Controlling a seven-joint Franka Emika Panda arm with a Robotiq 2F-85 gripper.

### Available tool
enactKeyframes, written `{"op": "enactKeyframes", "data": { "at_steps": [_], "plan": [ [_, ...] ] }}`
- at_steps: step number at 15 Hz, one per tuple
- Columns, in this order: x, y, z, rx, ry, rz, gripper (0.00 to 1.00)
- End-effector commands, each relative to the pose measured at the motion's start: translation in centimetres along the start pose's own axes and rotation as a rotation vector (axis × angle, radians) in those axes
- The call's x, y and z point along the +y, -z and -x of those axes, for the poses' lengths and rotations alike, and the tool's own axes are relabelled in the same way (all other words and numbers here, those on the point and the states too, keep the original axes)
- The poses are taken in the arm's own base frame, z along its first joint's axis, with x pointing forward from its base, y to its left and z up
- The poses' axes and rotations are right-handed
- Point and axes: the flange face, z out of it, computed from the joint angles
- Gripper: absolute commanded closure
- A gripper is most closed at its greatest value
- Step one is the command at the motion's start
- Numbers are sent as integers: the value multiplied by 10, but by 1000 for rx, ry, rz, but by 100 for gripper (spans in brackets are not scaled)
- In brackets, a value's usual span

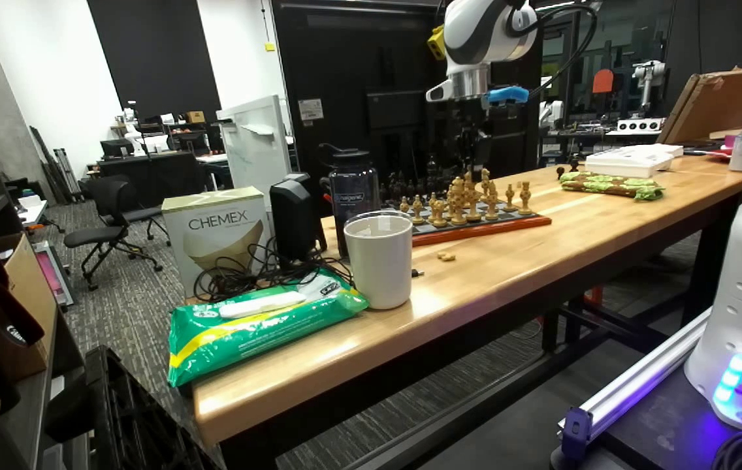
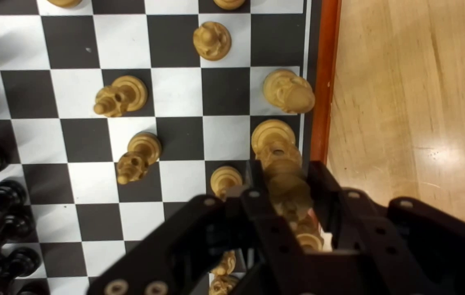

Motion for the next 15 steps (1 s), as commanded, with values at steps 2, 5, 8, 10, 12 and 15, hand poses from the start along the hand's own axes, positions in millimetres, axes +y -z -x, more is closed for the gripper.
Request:
{"op": "enactKeyframes", "data": {
  "at_steps": [2,5,8,10,12,15],
  "plan": [
    [0,14,4,13,0,-5,92],
    [1,20,7,15,-10,4,92],
    [1,29,10,22,-21,21,92],
    [2,34,11,20,-41,33,92],
    [3,43,15,22,-63,43,92],
    [6,58,20,30,-109,50,92]
  ]
}}
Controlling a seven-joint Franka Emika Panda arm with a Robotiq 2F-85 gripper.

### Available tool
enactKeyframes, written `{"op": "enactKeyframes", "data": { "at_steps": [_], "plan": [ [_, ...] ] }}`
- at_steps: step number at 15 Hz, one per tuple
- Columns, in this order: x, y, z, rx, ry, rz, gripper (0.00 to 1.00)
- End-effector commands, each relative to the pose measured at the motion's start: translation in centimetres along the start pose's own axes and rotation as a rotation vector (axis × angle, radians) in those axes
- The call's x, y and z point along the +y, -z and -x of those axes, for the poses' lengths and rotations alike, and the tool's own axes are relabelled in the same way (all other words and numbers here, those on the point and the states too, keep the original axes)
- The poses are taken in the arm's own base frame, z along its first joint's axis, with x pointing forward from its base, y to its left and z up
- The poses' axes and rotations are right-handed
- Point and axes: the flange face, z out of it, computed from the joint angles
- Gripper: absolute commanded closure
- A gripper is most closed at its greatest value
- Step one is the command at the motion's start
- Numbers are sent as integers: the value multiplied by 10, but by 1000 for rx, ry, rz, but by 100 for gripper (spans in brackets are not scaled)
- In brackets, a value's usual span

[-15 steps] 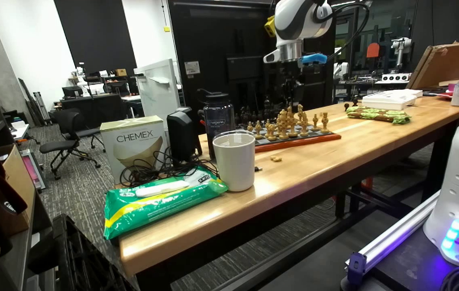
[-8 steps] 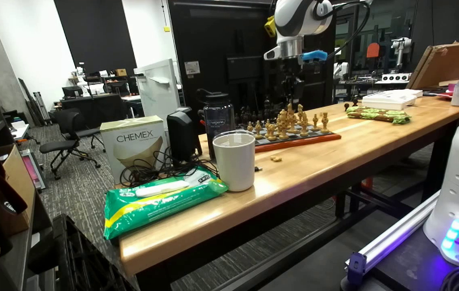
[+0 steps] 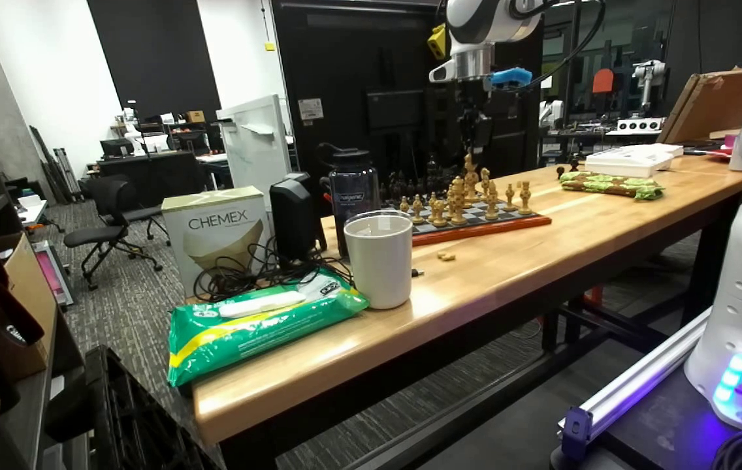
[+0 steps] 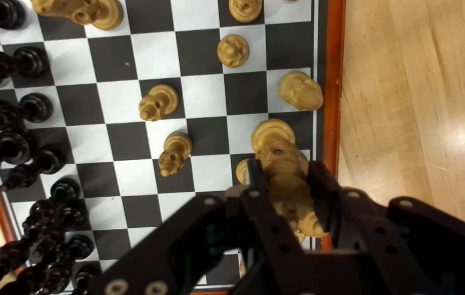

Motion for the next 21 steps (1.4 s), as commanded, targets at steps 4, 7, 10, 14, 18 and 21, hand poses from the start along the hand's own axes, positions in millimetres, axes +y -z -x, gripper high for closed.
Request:
{"op": "enactKeyframes", "data": {
  "at_steps": [4,7,10,14,18,21],
  "plan": [
    [3,36,8,19,-134,9,92],
    [6,36,4,27,-212,-5,92],
    [7,35,2,39,-305,0,92],
    [9,40,3,55,-404,3,92],
    [12,49,4,57,-473,25,92],
    [16,54,4,57,-510,40,92]
  ]
}}
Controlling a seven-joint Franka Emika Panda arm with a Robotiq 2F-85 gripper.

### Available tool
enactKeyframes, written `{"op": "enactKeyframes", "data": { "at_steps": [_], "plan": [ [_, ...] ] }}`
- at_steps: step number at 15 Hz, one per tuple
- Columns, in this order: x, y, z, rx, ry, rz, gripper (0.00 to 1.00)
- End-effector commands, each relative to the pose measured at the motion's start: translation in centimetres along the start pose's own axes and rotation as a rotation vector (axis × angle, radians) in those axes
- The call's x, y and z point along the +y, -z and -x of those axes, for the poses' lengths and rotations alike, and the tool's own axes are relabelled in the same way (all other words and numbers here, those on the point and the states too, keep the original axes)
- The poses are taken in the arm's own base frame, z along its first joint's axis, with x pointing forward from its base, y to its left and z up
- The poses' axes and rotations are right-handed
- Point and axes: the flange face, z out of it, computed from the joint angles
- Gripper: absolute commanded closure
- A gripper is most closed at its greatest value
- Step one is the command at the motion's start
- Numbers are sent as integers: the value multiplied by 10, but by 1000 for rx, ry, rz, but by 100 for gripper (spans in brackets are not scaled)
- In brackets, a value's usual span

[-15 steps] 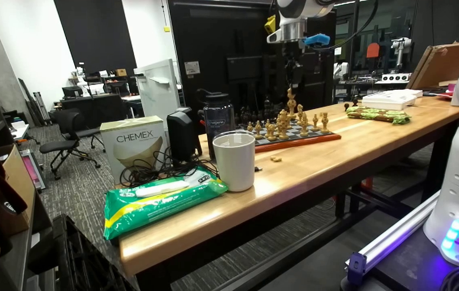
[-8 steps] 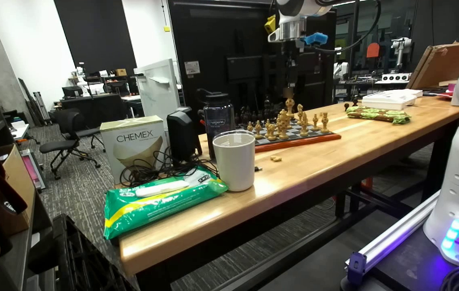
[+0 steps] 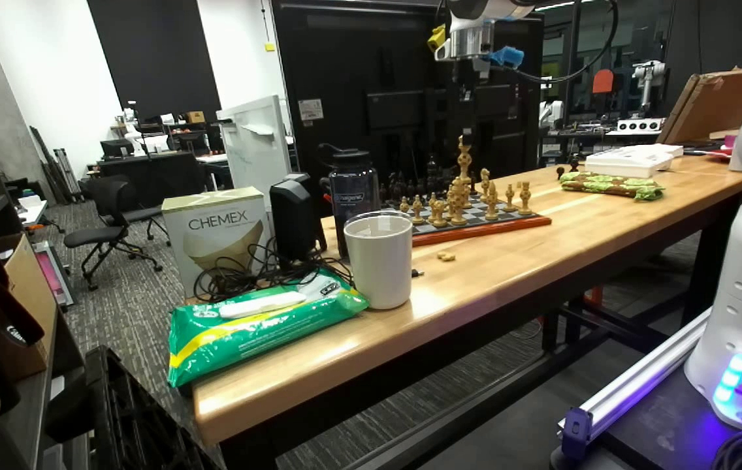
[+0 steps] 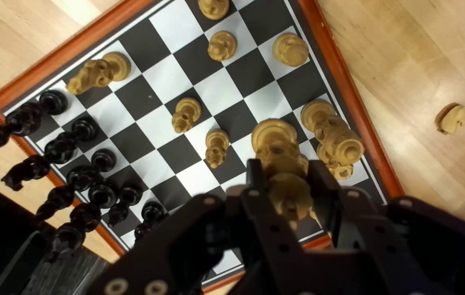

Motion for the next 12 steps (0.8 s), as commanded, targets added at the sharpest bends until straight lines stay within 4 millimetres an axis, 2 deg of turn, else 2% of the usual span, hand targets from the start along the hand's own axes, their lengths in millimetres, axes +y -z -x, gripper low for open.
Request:
{"op": "enactKeyframes", "data": {
  "at_steps": [1,6,12],
  "plan": [
    [4,11,-2,9,-49,28,92],
    [13,10,-6,2,-84,43,92],
    [34,5,-13,-7,-136,34,92]
  ]
}}
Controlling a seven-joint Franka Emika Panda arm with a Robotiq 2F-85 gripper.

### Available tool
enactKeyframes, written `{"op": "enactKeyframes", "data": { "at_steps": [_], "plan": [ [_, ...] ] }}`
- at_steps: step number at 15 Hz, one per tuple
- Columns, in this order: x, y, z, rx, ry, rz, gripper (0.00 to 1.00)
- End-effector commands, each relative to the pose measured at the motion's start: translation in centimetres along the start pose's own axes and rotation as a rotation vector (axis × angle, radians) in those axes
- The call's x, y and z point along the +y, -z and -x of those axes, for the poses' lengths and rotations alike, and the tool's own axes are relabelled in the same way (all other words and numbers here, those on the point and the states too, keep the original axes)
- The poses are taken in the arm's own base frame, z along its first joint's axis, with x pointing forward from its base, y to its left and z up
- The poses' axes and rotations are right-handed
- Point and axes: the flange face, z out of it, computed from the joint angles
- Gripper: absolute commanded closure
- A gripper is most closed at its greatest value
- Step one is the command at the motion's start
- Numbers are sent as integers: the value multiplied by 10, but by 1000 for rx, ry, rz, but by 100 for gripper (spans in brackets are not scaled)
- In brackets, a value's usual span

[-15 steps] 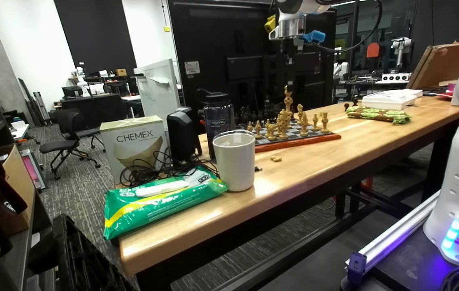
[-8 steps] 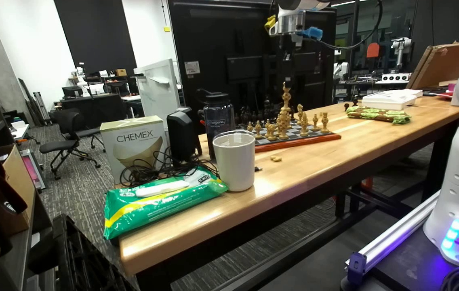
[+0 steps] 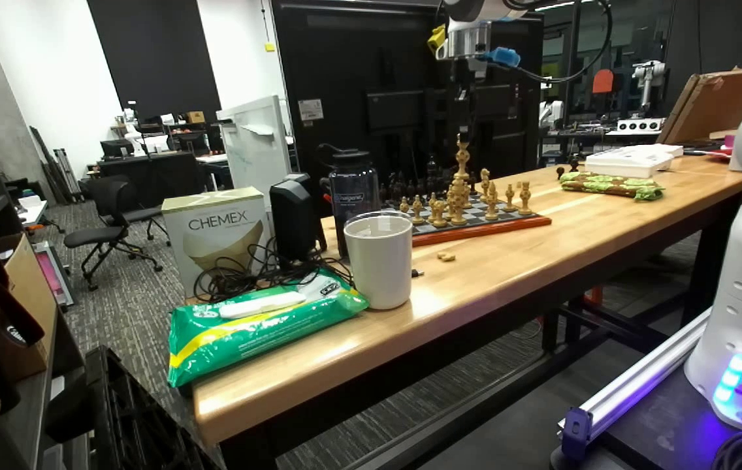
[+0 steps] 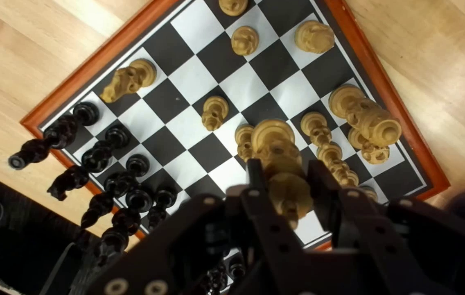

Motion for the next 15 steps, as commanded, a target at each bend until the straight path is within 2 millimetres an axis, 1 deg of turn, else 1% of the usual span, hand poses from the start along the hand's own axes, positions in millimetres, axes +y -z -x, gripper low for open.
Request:
{"op": "enactKeyframes", "data": {
  "at_steps": [1,8,15],
  "plan": [
    [16,2,-9,-6,-35,8,92],
    [36,-7,-21,-14,-72,6,92],
    [48,-21,-27,-27,-115,4,92]
  ]
}}
